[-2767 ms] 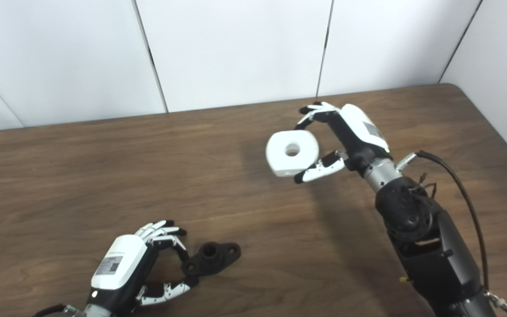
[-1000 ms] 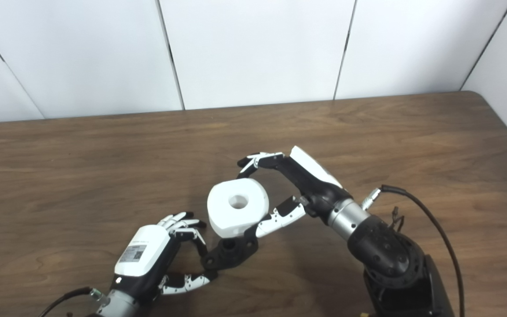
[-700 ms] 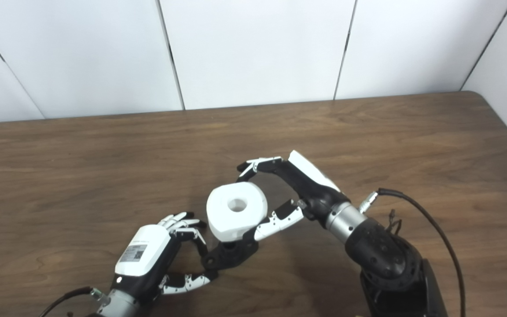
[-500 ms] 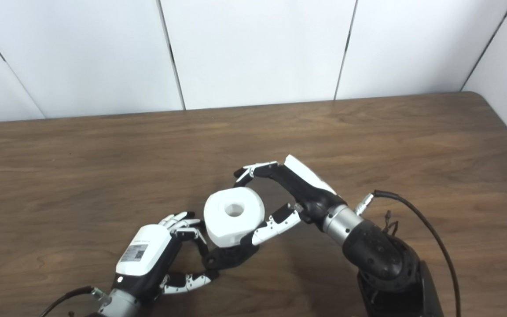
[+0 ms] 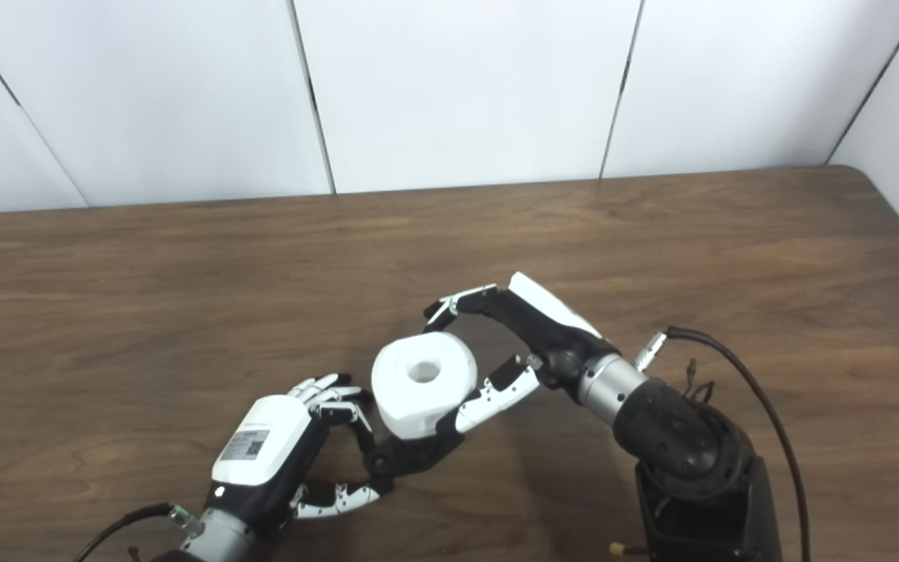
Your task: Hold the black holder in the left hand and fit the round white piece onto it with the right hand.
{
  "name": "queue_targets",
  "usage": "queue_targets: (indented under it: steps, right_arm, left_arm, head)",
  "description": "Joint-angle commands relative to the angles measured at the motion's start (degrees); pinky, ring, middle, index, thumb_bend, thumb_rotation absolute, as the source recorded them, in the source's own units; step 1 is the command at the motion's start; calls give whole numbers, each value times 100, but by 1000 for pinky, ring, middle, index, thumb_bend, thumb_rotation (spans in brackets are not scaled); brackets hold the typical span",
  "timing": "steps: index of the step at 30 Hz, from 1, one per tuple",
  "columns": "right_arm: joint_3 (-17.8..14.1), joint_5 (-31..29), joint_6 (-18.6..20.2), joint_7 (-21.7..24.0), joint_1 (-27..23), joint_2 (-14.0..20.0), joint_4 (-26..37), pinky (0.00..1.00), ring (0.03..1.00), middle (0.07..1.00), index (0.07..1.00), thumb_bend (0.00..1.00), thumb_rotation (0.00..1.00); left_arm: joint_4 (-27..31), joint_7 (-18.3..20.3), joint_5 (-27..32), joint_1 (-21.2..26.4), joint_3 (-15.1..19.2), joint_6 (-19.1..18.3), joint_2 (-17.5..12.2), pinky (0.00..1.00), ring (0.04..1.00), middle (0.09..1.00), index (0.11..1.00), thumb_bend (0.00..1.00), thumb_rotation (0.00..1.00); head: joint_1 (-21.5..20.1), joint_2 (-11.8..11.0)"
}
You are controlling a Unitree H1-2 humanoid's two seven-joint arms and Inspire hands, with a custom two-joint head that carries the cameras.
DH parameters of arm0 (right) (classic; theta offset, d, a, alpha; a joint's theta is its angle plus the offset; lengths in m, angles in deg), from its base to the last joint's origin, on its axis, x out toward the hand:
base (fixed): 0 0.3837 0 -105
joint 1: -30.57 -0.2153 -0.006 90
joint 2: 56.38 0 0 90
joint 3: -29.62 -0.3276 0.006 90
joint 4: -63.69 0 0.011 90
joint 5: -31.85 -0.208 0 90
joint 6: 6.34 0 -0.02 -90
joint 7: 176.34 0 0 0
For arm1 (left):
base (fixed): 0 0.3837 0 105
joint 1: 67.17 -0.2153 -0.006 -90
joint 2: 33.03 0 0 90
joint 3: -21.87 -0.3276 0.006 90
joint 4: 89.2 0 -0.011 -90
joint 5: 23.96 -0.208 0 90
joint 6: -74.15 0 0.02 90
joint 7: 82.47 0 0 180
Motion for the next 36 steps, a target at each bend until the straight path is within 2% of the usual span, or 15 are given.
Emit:
queue_targets:
  steps: [1,7,20,36]
  right_arm:
    - [-44,58,-21,48,-185,-20,232,917,910,809,482,521,146]
    - [-58,130,-22,107,-170,-60,228,923,915,812,482,521,144]
    - [139,138,-21,52,-59,-8,210,904,909,810,482,520,146]
    - [285,164,-23,42,112,-94,217,962,920,819,482,521,146]
  left_arm:
    - [-252,456,-148,-123,-164,-163,-19,906,906,799,490,516,46]
    - [-233,491,-154,-121,-165,-205,-7,912,911,802,490,516,46]
    - [-229,486,-143,-117,-166,-199,-3,917,912,802,490,516,46]
    - [-214,500,-168,-105,-176,-225,12,918,911,802,490,516,46]
  head:
    - [-1,3]
    - [-1,17]
    - [8,40]
    - [27,65]
